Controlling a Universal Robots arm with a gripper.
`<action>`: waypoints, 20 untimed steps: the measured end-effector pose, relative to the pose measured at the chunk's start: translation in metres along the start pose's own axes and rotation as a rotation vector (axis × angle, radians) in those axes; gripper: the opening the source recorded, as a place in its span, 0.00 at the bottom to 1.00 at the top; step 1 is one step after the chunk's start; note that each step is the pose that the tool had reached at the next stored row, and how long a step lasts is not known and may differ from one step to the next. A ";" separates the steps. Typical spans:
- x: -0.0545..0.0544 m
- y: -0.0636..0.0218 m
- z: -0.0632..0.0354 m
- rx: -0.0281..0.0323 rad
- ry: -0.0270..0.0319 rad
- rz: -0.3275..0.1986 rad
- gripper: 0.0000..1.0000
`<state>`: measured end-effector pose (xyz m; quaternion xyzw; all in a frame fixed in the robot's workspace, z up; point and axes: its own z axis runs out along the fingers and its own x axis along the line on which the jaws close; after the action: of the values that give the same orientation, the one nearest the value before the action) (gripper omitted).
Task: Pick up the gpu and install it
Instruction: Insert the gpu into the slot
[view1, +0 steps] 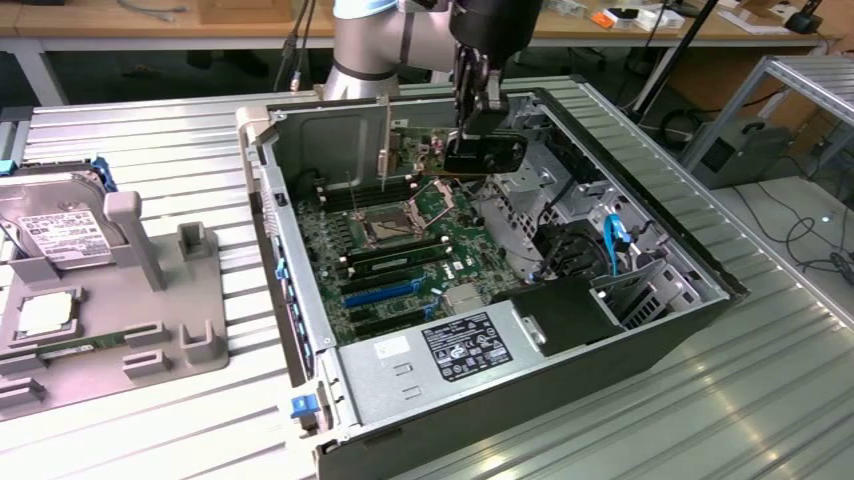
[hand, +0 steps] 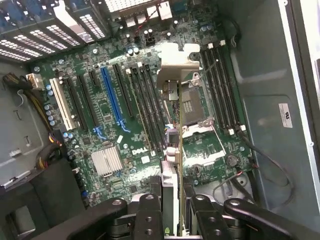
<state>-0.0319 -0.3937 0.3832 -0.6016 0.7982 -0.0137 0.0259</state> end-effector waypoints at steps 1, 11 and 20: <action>0.000 0.0000 0.0000 -0.0003 -0.0006 -0.011 0.27; 0.000 0.0000 0.0000 -0.0020 -0.0044 -0.082 0.27; 0.000 0.0000 0.0000 -0.0048 -0.0103 -0.194 0.27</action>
<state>-0.0319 -0.3937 0.3832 -0.6761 0.7363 -0.0112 0.0271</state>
